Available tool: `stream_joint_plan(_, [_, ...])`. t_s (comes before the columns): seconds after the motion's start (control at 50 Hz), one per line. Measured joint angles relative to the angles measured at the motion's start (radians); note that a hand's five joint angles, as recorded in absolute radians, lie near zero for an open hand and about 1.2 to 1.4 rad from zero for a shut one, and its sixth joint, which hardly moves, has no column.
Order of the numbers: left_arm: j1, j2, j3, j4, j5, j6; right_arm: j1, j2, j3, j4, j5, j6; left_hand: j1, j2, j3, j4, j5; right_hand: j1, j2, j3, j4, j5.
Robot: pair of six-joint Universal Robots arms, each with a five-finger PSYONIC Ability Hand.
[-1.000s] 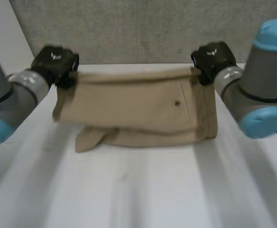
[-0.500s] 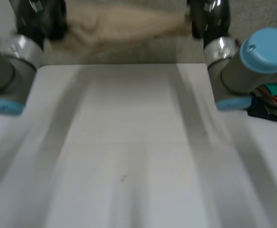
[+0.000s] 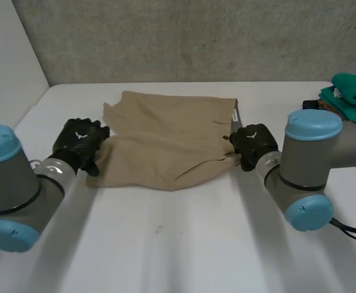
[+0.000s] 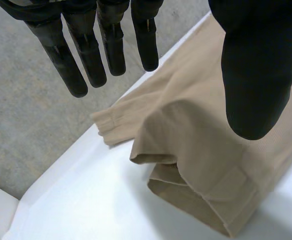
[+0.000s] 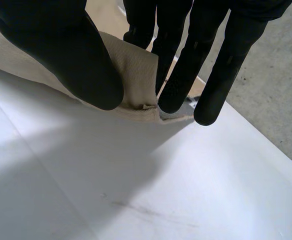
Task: Fold the laundry.
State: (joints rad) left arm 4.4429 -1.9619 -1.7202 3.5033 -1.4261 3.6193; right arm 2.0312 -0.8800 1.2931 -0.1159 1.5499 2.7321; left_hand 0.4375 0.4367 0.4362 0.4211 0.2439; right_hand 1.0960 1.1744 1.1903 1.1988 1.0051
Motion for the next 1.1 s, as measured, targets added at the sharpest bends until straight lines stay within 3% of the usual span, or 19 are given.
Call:
stream_joint_plan(0.22, [0.041,0.095,-0.142,-0.073,0.062,-0.046,0.007,-0.087,0.11,-0.019,-0.012,0.018,0.338,0.327,0.327,0.343,0.341,0.0,0.0,0.0,0.0,0.0])
stream_joint_plan(0.38, [0.063,-0.011,-0.107,-0.051,0.137,-0.024,0.007,-0.085,0.122,-0.02,-0.012,0.015,0.263,0.266,0.268,0.274,0.279,0.0,0.0,0.0,0.0,0.0])
stream_joint_plan(0.64, [0.061,-0.167,0.029,-0.004,0.1,0.051,0.005,-0.082,0.134,-0.021,-0.012,0.014,0.267,0.267,0.266,0.276,0.279,0.0,0.0,0.0,0.0,0.0])
stream_joint_plan(0.7, [0.059,-0.192,0.053,0.002,0.1,0.061,0.006,-0.08,0.136,-0.023,-0.011,0.013,0.417,0.405,0.406,0.422,0.42,0.0,0.0,0.0,0.0,0.0])
stream_joint_plan(0.76, [0.058,-0.207,0.07,0.01,0.105,0.067,0.007,-0.079,0.137,-0.024,-0.01,0.012,0.702,0.678,0.666,0.686,0.681,0.0,0.0,0.0,0.0,0.0])
stream_joint_plan(0.86, [0.058,-0.211,0.083,0.029,0.114,0.072,0.01,-0.081,0.137,-0.022,-0.008,0.01,0.734,0.757,0.753,0.777,0.74,0.0,0.0,0.0,0.0,0.0])
stream_joint_plan(0.98, [0.063,-0.142,0.036,-0.004,0.112,0.08,0.013,-0.111,0.14,0.013,-0.016,0.0,0.734,0.758,0.753,0.777,0.74,0.0,0.0,0.0,0.0,0.0])
stream_joint_plan(1.1, [0.076,0.093,-0.091,-0.199,0.128,0.104,0.005,-0.19,0.153,0.126,-0.056,-0.077,0.734,0.758,0.753,0.778,0.74,0.0,0.0,0.0,0.0,0.0])
